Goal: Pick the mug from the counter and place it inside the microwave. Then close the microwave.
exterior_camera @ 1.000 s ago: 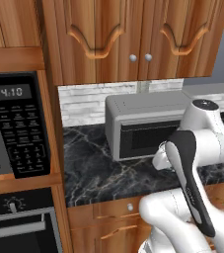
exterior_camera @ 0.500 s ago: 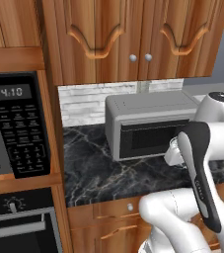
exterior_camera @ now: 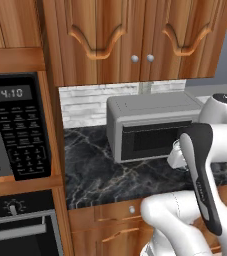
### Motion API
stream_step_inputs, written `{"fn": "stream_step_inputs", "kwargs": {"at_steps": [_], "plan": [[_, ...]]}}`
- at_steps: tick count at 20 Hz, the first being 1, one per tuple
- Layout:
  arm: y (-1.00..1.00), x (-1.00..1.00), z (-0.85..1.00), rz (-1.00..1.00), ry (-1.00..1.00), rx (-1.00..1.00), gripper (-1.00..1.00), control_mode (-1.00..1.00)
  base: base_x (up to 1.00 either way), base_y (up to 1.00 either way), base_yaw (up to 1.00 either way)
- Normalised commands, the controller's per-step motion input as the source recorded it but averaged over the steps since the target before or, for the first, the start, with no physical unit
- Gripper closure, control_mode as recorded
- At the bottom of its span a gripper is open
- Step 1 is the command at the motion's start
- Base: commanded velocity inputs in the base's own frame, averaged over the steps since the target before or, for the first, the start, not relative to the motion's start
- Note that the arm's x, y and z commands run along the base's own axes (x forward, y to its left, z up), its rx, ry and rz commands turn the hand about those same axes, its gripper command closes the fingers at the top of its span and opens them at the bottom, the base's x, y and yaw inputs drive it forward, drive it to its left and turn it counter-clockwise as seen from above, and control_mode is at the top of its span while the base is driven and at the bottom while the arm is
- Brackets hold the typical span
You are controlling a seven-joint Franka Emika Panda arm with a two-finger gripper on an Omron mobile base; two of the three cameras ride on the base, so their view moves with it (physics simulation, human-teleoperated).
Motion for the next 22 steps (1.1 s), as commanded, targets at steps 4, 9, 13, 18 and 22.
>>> {"fn": "stream_step_inputs", "kwargs": {"at_steps": [4,9,13,18,22], "plan": [[0.00,0.00,0.00,0.00,0.00,0.00,1.00,1.00,-0.34,0.00,-0.02],[0.00,0.00,0.00,0.00,0.00,0.00,1.00,1.00,-1.00,0.11,-0.05],[0.00,0.00,0.00,0.00,0.00,0.00,1.00,1.00,-0.87,0.36,0.00],[0.00,0.00,0.00,0.00,0.00,0.00,1.00,1.00,-0.44,0.60,0.24],[0.00,0.00,0.00,0.00,0.00,0.00,1.00,1.00,0.04,0.65,0.31]]}}
